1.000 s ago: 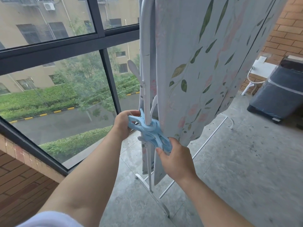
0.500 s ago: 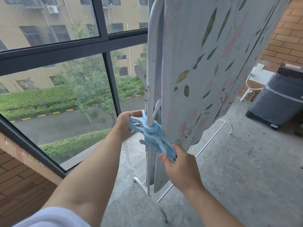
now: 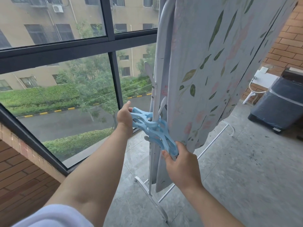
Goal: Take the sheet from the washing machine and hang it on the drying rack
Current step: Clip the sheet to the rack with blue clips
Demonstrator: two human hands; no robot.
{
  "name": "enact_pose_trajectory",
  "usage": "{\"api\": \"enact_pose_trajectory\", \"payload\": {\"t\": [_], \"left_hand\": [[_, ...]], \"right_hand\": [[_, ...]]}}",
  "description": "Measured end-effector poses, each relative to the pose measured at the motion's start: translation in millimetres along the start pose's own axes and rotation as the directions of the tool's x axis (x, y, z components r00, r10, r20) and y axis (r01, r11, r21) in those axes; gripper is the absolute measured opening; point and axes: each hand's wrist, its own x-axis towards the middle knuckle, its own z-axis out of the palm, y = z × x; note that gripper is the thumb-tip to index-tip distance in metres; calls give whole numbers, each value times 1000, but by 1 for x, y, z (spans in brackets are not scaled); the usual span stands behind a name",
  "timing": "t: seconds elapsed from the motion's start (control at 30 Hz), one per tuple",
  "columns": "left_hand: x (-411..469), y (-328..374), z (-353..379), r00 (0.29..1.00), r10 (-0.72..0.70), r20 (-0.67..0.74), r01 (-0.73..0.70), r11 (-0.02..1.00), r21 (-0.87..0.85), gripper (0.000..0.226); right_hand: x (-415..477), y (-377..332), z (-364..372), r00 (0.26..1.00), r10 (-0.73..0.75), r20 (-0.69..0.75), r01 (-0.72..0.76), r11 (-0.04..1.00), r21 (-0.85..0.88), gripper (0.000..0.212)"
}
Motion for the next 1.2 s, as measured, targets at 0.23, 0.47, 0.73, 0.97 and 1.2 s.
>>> {"api": "enact_pose_trajectory", "payload": {"t": [0.23,0.47,0.73,0.97,1.2], "left_hand": [[-2,3,-6,953,50,-298,-81,992,-94,26],[-19,9,-12,932,12,-361,-73,985,-154,20],[-56,38,-21,986,107,-129,-122,986,-114,21],[-87,83,-39,966,250,-69,-257,958,-128,24],[-149,155,-15,881,472,-19,-462,853,-243,74]], "right_hand": [[-11,4,-4,997,-68,-31,69,997,17,32],[-28,5,-9,990,-111,-84,120,986,117,37],[-8,-11,-31,999,11,37,-30,826,564,57],[39,-20,-51,929,-60,364,-363,24,931,42],[80,-41,-88,882,-328,338,-428,-260,866,49]]}}
